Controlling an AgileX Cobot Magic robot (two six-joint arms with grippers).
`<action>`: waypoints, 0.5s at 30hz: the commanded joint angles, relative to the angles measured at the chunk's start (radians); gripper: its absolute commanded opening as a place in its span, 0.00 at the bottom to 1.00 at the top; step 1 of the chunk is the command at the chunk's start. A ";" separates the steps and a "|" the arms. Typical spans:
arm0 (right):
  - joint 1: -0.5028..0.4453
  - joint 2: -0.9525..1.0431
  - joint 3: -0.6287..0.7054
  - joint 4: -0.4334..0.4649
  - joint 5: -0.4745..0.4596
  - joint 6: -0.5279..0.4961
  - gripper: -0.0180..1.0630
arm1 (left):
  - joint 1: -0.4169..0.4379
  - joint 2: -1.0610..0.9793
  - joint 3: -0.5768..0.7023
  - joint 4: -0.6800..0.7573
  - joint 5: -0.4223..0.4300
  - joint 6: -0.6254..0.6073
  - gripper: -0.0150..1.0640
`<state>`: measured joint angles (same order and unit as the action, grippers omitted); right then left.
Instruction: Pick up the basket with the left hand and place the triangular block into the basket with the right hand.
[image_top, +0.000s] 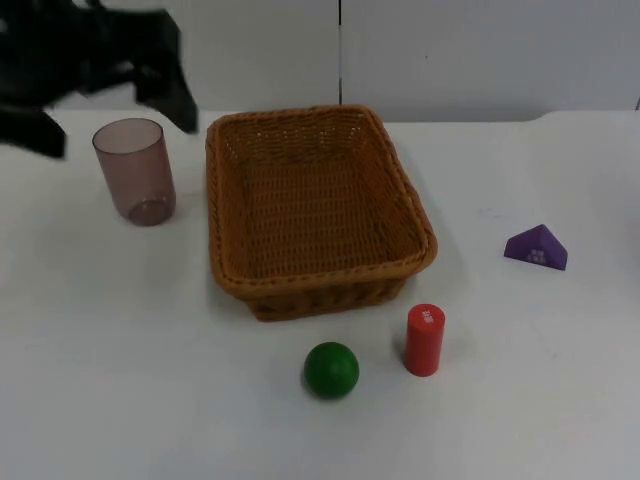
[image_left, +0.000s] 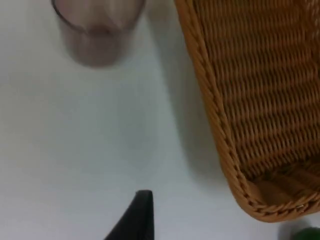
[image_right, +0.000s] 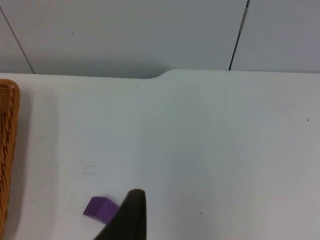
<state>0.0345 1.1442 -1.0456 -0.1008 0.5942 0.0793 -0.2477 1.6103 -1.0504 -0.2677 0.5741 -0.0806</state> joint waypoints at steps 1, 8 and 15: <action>-0.001 -0.002 -0.005 0.000 0.014 -0.009 0.99 | -0.009 0.086 -0.031 -0.091 -0.018 0.027 0.99; -0.001 -0.002 -0.005 0.000 0.014 -0.009 0.99 | -0.009 0.231 -0.133 -0.131 0.013 0.015 0.99; -0.001 -0.002 -0.005 0.000 0.023 -0.009 0.99 | -0.011 0.377 -0.277 -0.140 0.041 -0.025 0.99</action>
<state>0.0345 1.1442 -1.0462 -0.1008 0.6147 0.0771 -0.2518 1.9795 -1.3145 -0.3960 0.6092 -0.0937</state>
